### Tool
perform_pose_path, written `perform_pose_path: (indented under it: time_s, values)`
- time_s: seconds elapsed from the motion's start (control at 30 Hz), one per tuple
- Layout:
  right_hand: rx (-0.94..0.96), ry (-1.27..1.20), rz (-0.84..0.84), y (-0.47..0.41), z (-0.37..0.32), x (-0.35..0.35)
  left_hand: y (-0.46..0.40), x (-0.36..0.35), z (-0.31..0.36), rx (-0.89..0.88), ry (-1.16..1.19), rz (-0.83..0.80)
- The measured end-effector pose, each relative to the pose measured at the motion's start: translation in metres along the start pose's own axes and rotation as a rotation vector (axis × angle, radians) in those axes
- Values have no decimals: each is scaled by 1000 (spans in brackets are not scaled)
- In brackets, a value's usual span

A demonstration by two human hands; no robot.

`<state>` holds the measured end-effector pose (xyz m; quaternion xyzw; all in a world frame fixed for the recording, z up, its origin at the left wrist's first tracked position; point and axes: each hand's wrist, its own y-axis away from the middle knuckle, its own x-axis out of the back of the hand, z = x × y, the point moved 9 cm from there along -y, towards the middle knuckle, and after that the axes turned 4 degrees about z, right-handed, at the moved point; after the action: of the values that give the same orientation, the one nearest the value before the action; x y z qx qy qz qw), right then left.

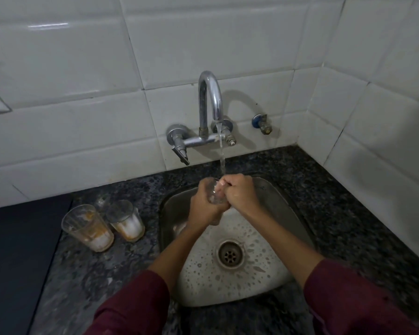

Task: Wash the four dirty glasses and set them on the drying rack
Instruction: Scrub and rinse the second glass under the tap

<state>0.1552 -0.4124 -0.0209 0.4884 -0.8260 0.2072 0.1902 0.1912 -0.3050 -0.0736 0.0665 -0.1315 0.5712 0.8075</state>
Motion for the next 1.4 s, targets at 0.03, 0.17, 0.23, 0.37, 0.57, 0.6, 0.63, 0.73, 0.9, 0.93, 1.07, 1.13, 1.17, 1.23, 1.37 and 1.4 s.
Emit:
perform_pose_path:
  time_s: [0.03, 0.17, 0.23, 0.37, 0.57, 0.6, 0.63, 0.73, 0.9, 0.93, 1.07, 1.13, 1.17, 1.23, 1.37, 1.4]
  values:
    - [3, 52, 6, 0, -2, -2, 2, 2, 4, -32, -94, 61]
    - [-2, 54, 57, -1, -6, 2, 2, 0, 9, -19, -134, 86]
    - [-46, -123, 49, 0, 0, 8, -5, -8, 5, 17, 1, -91]
    - [-4, -478, -64, 5, 5, 8, 0, -19, 0, 201, 547, -501]
    - [102, -192, -11, 5, -3, 7, 1, -12, -3, 149, 426, -245]
    - [113, -113, 23, 5, -6, 8, 0, -7, -2, 103, 346, -154]
    - [123, -45, 46, 5, -9, 7, 1, -3, 1, 50, 250, -66]
    - [98, 94, 49, 5, -15, 0, 9, 6, 10, -70, -68, 147]
    - [-130, -285, -67, 2, 10, 0, 5, -5, -5, 13, 56, -159]
    - [-132, -389, -113, 3, 12, -1, 7, -11, -10, 111, 269, -301]
    - [-71, -467, -205, 5, 10, -7, 16, -24, -16, 345, 684, -545]
    - [-25, -354, -156, 1, 12, -6, 13, -22, -17, 310, 601, -454]
    - [-6, -305, -136, -1, 11, -6, 11, -19, -17, 281, 539, -388]
    - [34, -181, -100, -4, 8, -5, 5, -11, -18, 218, 365, -233]
    - [87, 68, -12, -6, 0, -6, 3, 4, -9, 37, -28, 35]
    - [81, 88, -9, -7, 1, -8, 3, 5, -6, -10, -104, 62]
